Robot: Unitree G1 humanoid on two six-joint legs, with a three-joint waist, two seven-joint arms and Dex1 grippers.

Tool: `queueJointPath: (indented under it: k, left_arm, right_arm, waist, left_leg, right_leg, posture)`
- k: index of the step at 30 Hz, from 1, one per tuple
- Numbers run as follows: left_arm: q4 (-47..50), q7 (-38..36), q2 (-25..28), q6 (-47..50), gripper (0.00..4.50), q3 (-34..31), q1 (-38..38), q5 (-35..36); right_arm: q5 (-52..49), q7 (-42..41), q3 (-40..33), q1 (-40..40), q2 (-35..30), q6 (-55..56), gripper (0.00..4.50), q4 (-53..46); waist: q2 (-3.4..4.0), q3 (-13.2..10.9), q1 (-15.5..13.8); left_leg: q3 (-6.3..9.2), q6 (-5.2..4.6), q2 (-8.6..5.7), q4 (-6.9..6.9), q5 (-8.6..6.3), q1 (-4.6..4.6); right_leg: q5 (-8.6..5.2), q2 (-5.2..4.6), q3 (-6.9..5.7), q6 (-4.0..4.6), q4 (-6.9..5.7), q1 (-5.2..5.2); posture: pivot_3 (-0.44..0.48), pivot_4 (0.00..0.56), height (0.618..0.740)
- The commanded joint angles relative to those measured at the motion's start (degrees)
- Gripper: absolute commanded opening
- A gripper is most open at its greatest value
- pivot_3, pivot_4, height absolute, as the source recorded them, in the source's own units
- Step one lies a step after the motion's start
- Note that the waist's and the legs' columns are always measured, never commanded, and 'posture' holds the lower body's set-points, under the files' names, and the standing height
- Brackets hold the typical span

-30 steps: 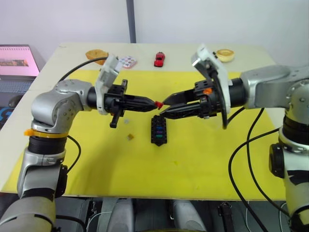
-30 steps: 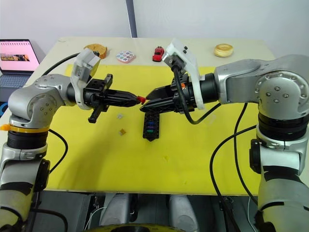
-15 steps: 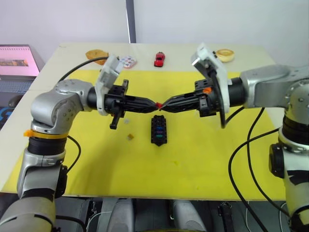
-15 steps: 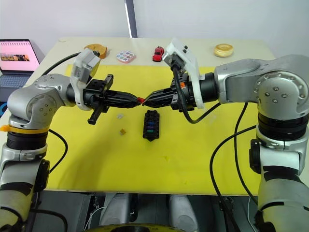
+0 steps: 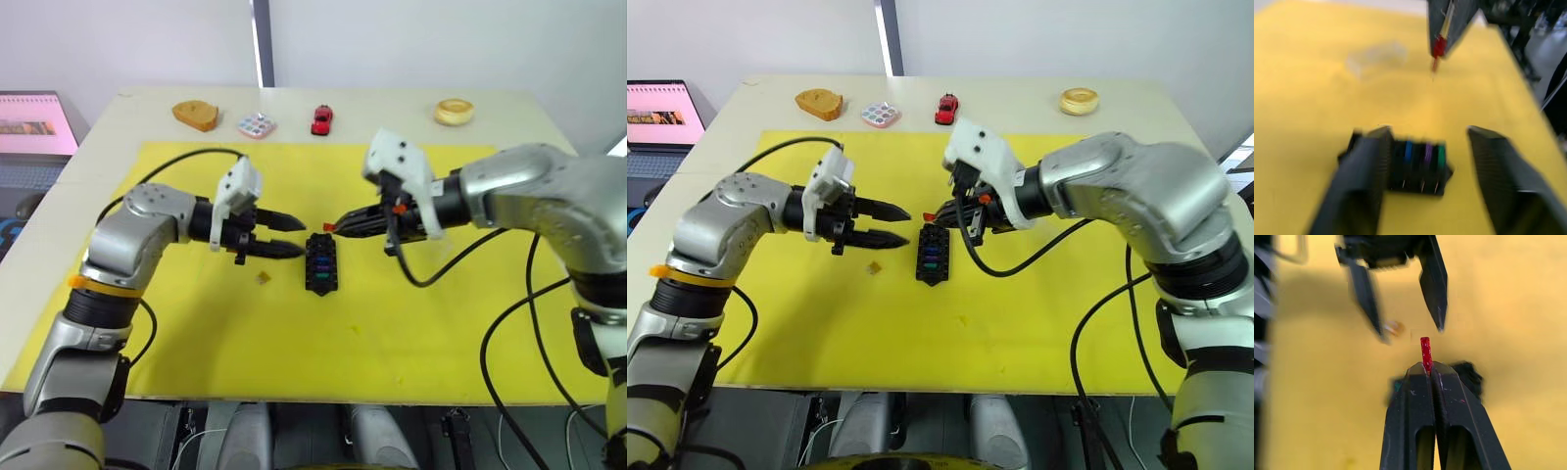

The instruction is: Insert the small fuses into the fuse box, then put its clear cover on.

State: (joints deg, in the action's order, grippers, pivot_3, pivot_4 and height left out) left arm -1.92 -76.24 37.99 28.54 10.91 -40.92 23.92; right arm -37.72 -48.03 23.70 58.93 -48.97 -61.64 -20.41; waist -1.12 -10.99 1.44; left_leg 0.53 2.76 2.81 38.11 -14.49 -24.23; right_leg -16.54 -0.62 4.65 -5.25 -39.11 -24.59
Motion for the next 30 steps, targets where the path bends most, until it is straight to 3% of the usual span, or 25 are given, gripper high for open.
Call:
queueJointPath:
  k: [1, 8, 30]
  left_arm:
    - [-3.1, -0.6, -0.5, -6.5, 4.48, 1.1, -0.2, -3.7]
    - [-7.5, -0.9, -2.3, -12.0, 4.48, 1.5, 0.5, -6.5]
    - [-8.2, -0.7, -5.0, -15.1, 4.48, 1.6, 2.1, -9.6]
  right_arm:
    - [9.5, -4.8, 4.5, 0.8, 0.7, 10.3, 0.00, 4.1]
    - [18.1, -9.8, 7.1, 0.1, 4.2, 17.4, 0.00, 10.9]
    - [25.2, -14.7, 5.4, -4.3, 8.7, 18.4, 0.00, 11.9]
  waist:
    - [0.00, 0.0, -0.1]
    - [0.00, 0.0, -0.3]
    - [0.00, 0.0, -0.3]
  left_leg:
    - [0.00, 0.00, 0.00, 0.01, 0.00, -0.01]
    - [0.01, 0.00, 0.00, 0.01, 0.00, -0.13]
    - [0.03, 0.00, 0.00, 0.03, 0.00, -0.12]
  right_leg:
    - [0.00, 0.00, 0.00, 0.00, 0.00, 0.00]
    - [0.00, -0.01, -0.02, 0.00, 0.00, -0.09]
    - [0.01, -0.01, -0.03, 0.00, -0.04, -0.08]
  posture:
    - [0.000, 0.150, 0.740]
    - [0.000, 0.150, 0.740]
    - [0.000, 0.150, 0.740]
